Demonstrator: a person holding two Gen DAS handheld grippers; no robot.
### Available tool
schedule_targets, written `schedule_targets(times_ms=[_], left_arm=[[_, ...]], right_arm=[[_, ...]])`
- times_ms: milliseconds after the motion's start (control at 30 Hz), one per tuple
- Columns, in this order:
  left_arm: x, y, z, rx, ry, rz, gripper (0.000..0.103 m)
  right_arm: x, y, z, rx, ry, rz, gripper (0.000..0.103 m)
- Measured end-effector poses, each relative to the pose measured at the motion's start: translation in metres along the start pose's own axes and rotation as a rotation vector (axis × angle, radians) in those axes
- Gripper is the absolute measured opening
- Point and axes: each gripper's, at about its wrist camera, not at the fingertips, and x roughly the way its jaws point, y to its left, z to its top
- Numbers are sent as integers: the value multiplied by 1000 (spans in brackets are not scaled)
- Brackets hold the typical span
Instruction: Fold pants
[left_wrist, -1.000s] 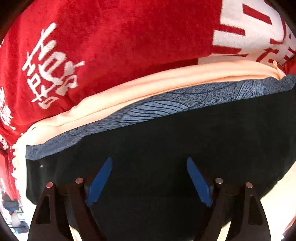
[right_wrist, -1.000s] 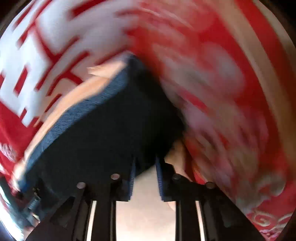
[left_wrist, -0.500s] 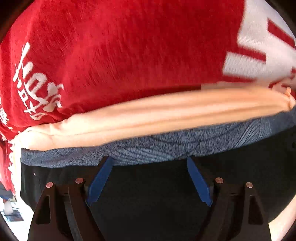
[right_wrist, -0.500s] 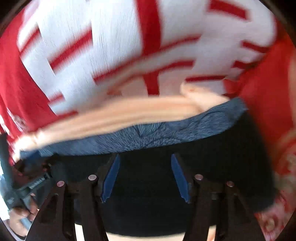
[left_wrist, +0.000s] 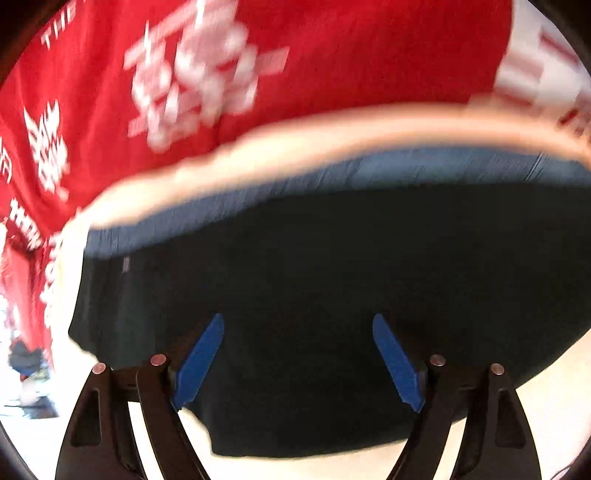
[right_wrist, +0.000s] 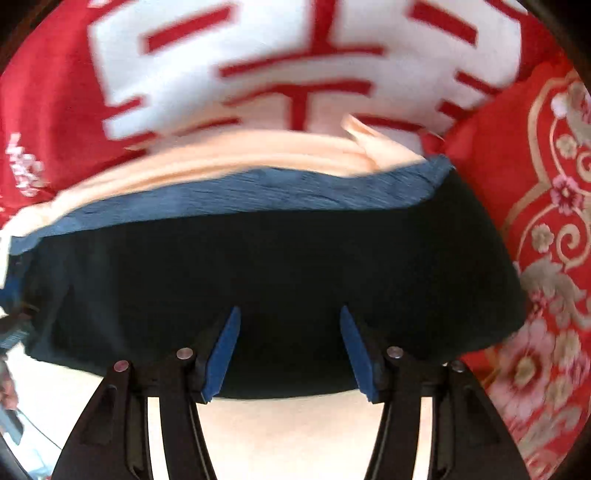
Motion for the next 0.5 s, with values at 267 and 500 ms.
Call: schedule_targets(times_ms=[267, 500], left_arm=[[-15, 20, -22, -75, 18, -82, 86], [-37, 31, -57, -92, 82, -145, 86]], right_arm=[[16, 57, -29, -84, 74, -59, 64], [-10, 70, -85, 1, 152, -6, 71]])
